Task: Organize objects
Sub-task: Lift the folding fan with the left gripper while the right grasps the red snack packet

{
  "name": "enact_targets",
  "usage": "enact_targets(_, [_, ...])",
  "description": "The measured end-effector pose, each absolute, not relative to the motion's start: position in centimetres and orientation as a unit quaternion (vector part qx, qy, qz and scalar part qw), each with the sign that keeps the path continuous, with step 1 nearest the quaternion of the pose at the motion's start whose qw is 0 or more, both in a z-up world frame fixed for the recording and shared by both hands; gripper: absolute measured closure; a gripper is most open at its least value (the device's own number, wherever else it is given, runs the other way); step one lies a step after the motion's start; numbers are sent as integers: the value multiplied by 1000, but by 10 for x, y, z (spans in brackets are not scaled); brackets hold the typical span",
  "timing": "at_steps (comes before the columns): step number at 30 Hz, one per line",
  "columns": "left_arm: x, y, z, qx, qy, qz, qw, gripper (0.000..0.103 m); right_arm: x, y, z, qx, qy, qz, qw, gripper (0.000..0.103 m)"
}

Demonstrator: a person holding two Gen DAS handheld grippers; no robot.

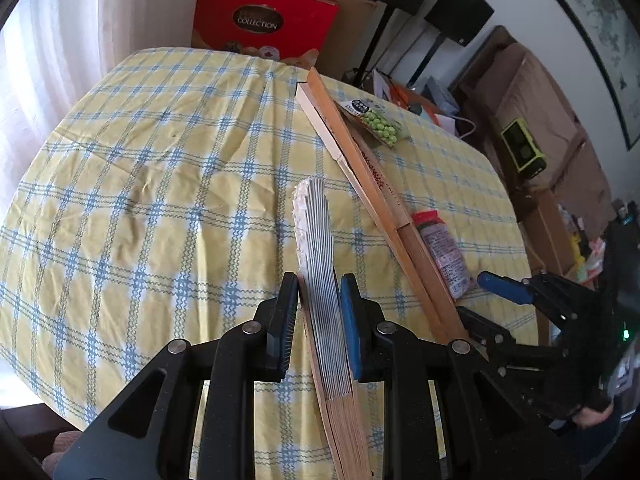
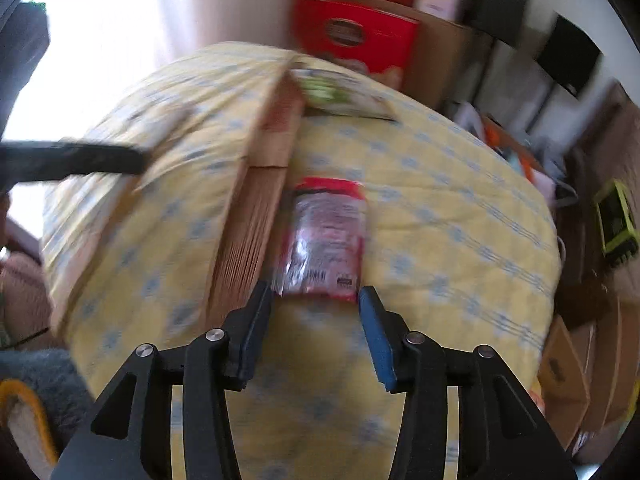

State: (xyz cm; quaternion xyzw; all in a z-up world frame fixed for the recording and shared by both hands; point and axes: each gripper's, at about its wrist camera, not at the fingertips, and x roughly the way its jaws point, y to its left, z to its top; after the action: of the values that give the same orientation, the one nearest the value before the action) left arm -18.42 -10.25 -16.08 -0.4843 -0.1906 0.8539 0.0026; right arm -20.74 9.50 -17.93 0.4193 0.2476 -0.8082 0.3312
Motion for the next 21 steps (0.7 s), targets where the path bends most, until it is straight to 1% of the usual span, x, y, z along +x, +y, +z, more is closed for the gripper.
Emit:
enact_targets(1, [-185,-103,-161,-485,-189,854,2,83,-207,94,-179,416,252,-810,328,56])
enact_targets(3, [-184,-103,-162,-486,-190,853,1,83,-215,96,-179,416,248,-818,312,49])
enact_targets(4, [-185,-103,-163,-486,-189,853,1,83,-222,99,-178,417,237,-824,301,44])
enact_targets(5, [-185,-102,-164,-487,-189,853,1,83,-226,100,-178,418,227,-829,295,42])
enact_targets(8, [-184,-99,-169,-487,-191,852,-1,83,-246,102,-178,429,180,-839,281,41])
enact_targets(12, [-182,-91,-174,-483,-174,858,-10,83,-254,91,-179,439,176,-840,265,41])
enact_targets(15, [-181,-84,-173,-483,-153,862,-15,82,-256,88,-176,446,149,-839,274,41])
enact_targets(18, [-182,-79,-174,-483,-140,864,-18,81,-266,86,-179,466,116,-834,272,37])
enact_targets(21, [-181,-77,-175,-482,-135,866,-20,80,-276,83,-180,470,111,-842,242,35])
